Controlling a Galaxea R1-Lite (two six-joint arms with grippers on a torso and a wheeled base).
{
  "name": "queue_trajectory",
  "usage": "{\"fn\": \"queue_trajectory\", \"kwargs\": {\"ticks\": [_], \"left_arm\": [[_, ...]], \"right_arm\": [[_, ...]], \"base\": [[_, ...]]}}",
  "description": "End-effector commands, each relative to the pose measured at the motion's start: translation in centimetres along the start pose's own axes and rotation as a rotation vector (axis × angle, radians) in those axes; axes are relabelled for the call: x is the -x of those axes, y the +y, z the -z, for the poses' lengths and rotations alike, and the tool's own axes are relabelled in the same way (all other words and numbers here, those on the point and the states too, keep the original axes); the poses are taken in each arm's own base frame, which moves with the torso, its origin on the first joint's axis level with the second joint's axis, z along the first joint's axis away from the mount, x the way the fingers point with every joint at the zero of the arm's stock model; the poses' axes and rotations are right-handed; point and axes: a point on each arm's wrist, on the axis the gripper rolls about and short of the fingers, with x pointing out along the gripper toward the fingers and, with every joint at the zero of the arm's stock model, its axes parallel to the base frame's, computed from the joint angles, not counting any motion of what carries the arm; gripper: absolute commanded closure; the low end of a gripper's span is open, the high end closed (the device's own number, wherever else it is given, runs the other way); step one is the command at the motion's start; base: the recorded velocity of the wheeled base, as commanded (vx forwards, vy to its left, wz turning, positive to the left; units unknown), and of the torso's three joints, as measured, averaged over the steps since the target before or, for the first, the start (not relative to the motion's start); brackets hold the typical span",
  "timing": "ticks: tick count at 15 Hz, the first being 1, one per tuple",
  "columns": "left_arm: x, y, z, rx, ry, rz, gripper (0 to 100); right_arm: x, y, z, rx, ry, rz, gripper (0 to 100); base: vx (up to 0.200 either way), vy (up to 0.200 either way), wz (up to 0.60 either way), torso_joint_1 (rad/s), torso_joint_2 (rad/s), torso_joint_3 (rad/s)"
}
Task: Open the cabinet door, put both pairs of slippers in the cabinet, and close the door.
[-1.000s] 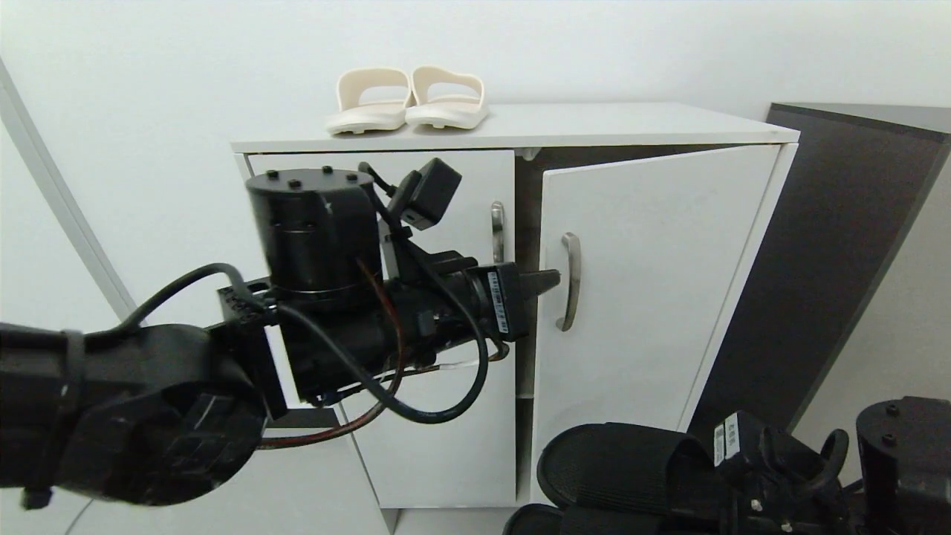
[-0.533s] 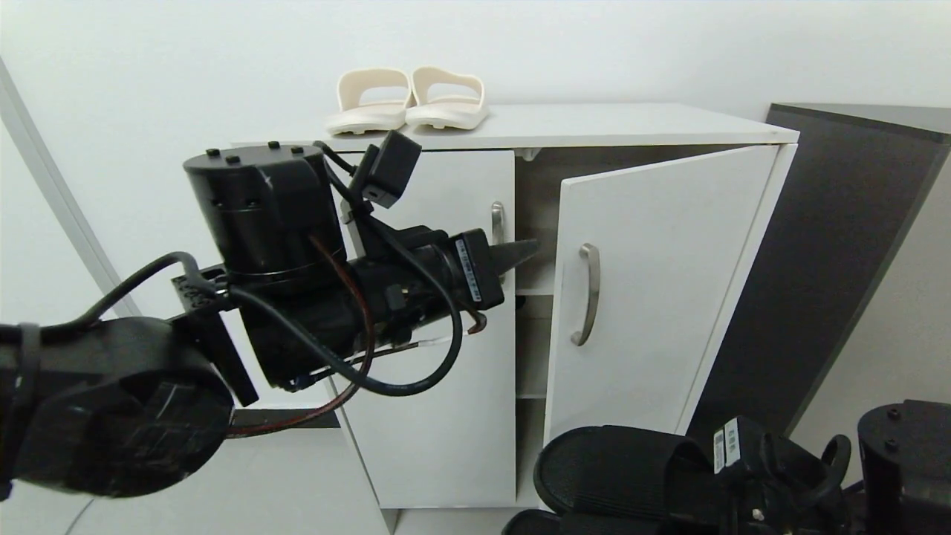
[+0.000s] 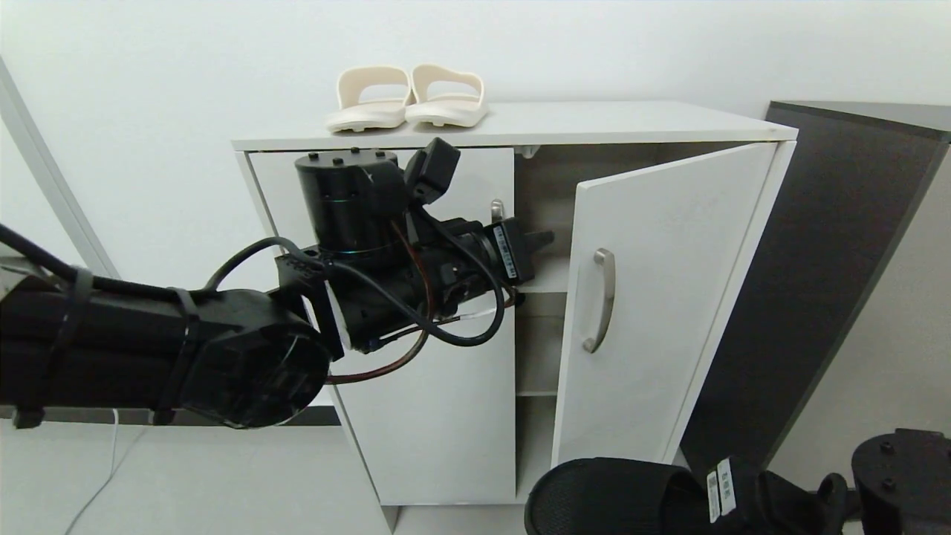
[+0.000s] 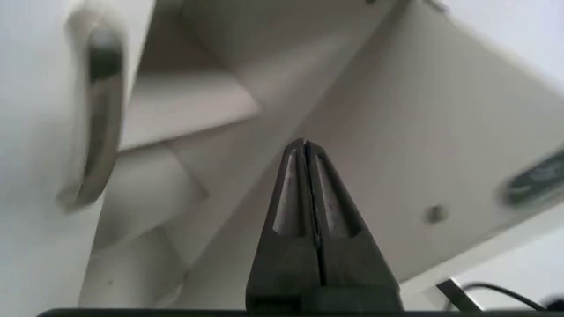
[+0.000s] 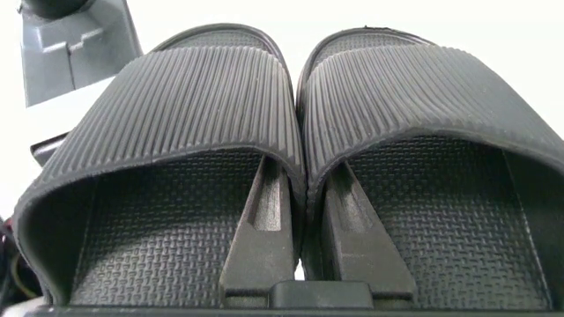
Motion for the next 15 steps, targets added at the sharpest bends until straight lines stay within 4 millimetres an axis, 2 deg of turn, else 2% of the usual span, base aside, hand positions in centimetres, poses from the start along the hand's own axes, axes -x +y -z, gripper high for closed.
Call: {"fn": "queue_trajectory", "kwargs": {"ticks": [1,4,5,6,9,12,15], "left_arm": [[-0.6,0.3,0.5,0.003,0.011,-0.004,100],[-1.8,-1.2,2.0,0.002,0.048,0.045,100],[-2.4,-3.1,3.2,-0.006,0.049,0.111,100],[-2.5,-3.7,3.6,-0.009,0.032,0.136,100],[-3.4,-3.3,4.5,-0.038,-0.033,0.089,100],[-3.1,-2.5,4.0,-0.036,-0.049,0.059,100],[-0.2,-2.6,1.8,-0.044,-0.099,0.024,100]], "right_arm": [[-0.1,0.3,0.3,0.004,0.013,-0.017,100],[-0.3,0.6,0.5,0.009,0.026,-0.034,100],[-0.2,0.7,0.7,0.022,0.032,-0.036,100],[-0.2,0.7,0.8,0.03,0.036,-0.037,100],[-0.2,0.7,0.9,0.037,0.039,-0.037,100],[-0.3,0.7,1.0,0.035,0.043,-0.039,100],[-0.4,0.5,0.9,0.028,0.042,-0.032,100]], "base": [[-0.2,0.0,0.0,0.007,0.0,0.002],[-0.2,0.0,0.0,-0.005,0.01,0.004],[-0.2,0.0,0.0,0.002,0.01,0.002],[0.0,0.0,0.0,0.0,0.0,0.0],[0.0,0.0,0.0,0.0,0.0,0.0],[0.0,0.0,0.0,0.0,0.0,0.0],[0.0,0.0,0.0,0.0,0.0,0.0]]}}
